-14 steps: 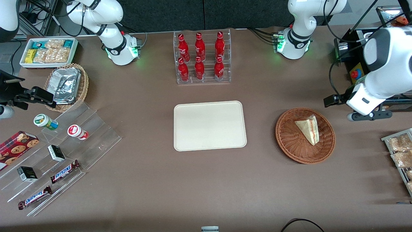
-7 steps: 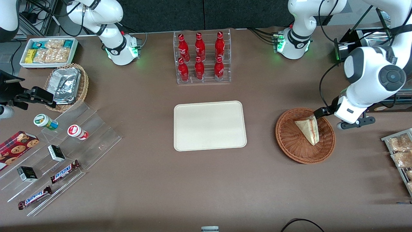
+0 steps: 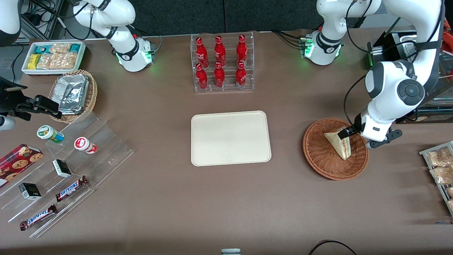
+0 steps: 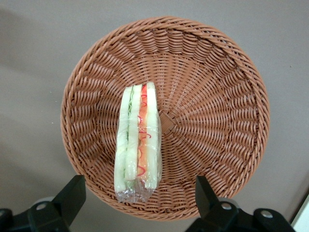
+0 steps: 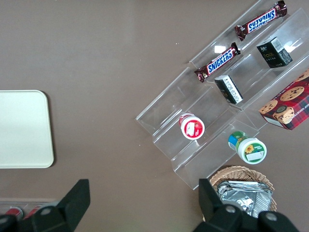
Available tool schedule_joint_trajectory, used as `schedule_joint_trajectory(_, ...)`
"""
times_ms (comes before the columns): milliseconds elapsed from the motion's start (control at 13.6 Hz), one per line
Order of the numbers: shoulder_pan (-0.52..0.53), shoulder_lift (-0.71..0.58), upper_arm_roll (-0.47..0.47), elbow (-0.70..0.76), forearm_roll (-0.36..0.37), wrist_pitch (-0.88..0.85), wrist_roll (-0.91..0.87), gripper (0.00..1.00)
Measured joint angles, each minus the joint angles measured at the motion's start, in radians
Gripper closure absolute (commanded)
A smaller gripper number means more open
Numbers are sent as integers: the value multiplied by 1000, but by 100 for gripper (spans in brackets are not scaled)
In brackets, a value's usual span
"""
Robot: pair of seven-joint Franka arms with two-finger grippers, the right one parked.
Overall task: Place sandwich from basket to tray
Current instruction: 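Lower the left gripper and close it on the sandwich's crust edge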
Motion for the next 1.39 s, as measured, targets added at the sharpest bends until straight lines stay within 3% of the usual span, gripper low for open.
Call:
schedule_joint_trajectory(953, 0, 65, -1, -131, 0, 219, -54, 1)
schedule_joint_trajectory(1027, 0, 72, -1, -139, 0, 234, -55, 17)
schedule_joint_trajectory(1173, 0, 83, -1, -151, 0, 252, -57, 77)
schedule_joint_trajectory(1247, 1, 86, 0, -153, 0, 254, -61, 100)
schedule_joint_trajectory(1393, 1, 86, 1, -153, 0, 254, -67, 100)
